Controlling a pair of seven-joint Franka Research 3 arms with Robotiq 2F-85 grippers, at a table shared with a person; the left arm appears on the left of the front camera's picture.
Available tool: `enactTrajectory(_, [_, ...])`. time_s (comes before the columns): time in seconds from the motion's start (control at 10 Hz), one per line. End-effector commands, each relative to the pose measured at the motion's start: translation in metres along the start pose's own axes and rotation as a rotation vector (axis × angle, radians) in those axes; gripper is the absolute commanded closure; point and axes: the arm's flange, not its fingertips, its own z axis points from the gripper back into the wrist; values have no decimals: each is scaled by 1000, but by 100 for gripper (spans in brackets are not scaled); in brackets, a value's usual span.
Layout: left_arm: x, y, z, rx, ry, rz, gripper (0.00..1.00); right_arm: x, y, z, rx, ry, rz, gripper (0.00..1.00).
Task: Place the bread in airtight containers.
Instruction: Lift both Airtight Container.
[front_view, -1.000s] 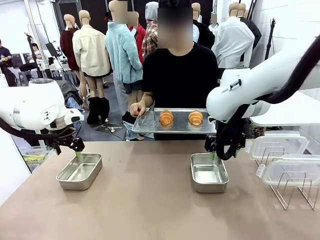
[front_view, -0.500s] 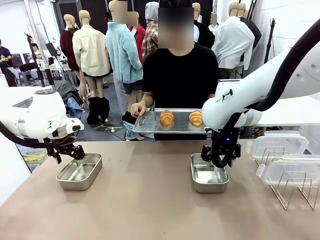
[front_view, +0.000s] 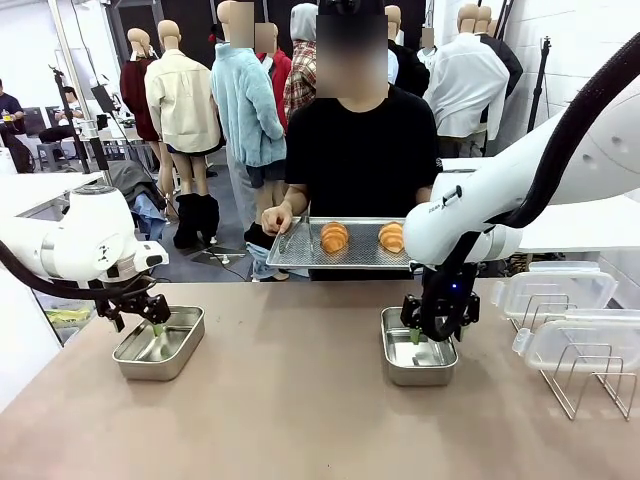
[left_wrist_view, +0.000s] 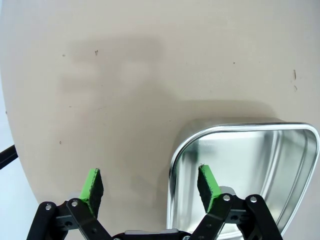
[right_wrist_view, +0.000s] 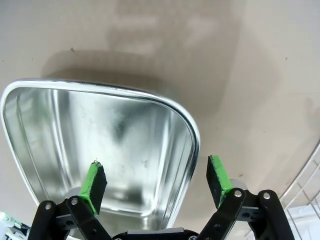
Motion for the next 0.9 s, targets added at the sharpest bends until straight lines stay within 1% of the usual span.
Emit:
enactTrajectory(0.0, [4,0,3,-9,1,12,20,-4,2,0,18,-23,-1,9])
enactTrajectory(0.1, [5,0,3,-20,1,10,38,-5,2,1,9,-28,-7,29])
enactTrajectory(0.4, [3,0,6,-11,4,6,98,-11,1,8,-4,-47,-24,89])
enactTrajectory(0.5, [3,1,7,-10,6,6,100,-12,1,11,-6,-60,-26,100])
enactTrajectory(0.8, [1,1,7,-9,11,7,100,-13,-1,12,-6,-57,-38,100])
